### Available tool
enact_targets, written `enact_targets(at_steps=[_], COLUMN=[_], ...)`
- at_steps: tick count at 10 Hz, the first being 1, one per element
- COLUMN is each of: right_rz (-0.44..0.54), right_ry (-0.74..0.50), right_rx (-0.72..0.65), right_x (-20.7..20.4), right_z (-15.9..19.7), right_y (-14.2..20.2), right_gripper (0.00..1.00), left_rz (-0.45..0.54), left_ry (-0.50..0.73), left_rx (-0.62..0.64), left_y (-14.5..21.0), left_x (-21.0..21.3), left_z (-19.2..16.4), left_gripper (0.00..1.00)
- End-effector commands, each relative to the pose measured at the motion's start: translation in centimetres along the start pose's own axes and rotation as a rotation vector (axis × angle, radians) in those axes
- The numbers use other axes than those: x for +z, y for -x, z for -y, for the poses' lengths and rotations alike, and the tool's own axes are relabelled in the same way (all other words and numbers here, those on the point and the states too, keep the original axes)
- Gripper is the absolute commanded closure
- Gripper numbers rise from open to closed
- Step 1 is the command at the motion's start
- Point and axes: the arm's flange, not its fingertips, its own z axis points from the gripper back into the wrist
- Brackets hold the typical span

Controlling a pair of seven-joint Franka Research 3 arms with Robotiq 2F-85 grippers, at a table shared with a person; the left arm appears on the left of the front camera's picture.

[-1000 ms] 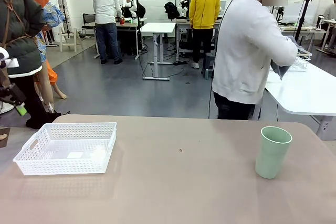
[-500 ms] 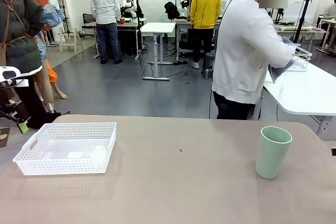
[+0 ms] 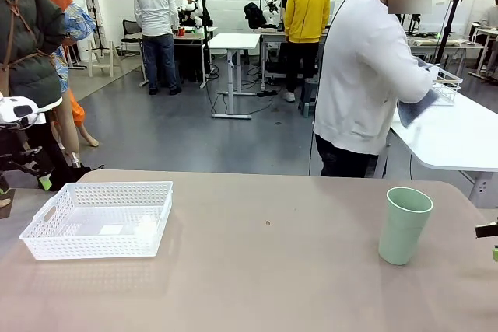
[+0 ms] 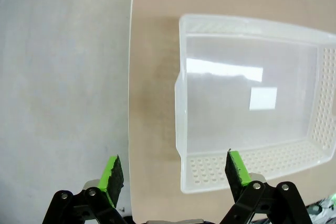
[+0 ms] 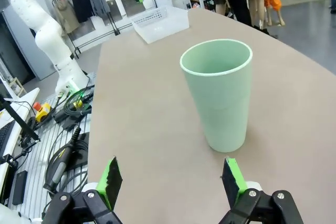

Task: Clean and organize the cups into the basket.
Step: Pick up the Organizing basket and move it to the center of the table, then pick up the Reusable plastic cup from the right side of the table and place it inside the Organizing basket.

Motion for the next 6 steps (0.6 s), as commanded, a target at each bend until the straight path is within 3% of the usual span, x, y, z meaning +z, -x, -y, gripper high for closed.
enact_targets(at_steps=[1, 2, 6], right_rz=[-0.005, -0.011, -0.007], right_ry=[0.028, 0.038, 0.004], right_rx=[0.001, -0.015, -0.005], right_x=[-0.8, -1.0, -0.1], right_z=[0.7, 0.9, 0.1], right_y=[0.7, 0.8, 0.2], right_gripper=[0.0, 0.0, 0.0], left_rz=[0.028, 0.0, 0.0], left_ry=[0.003, 0.0, 0.0], left_rx=[0.068, 0.0, 0.0], left_y=[-1.1, 0.0, 0.0], left_x=[-1.1, 0.0, 0.0], left_z=[0.3, 0.0, 0.0], left_gripper=[0.0, 0.0, 0.0])
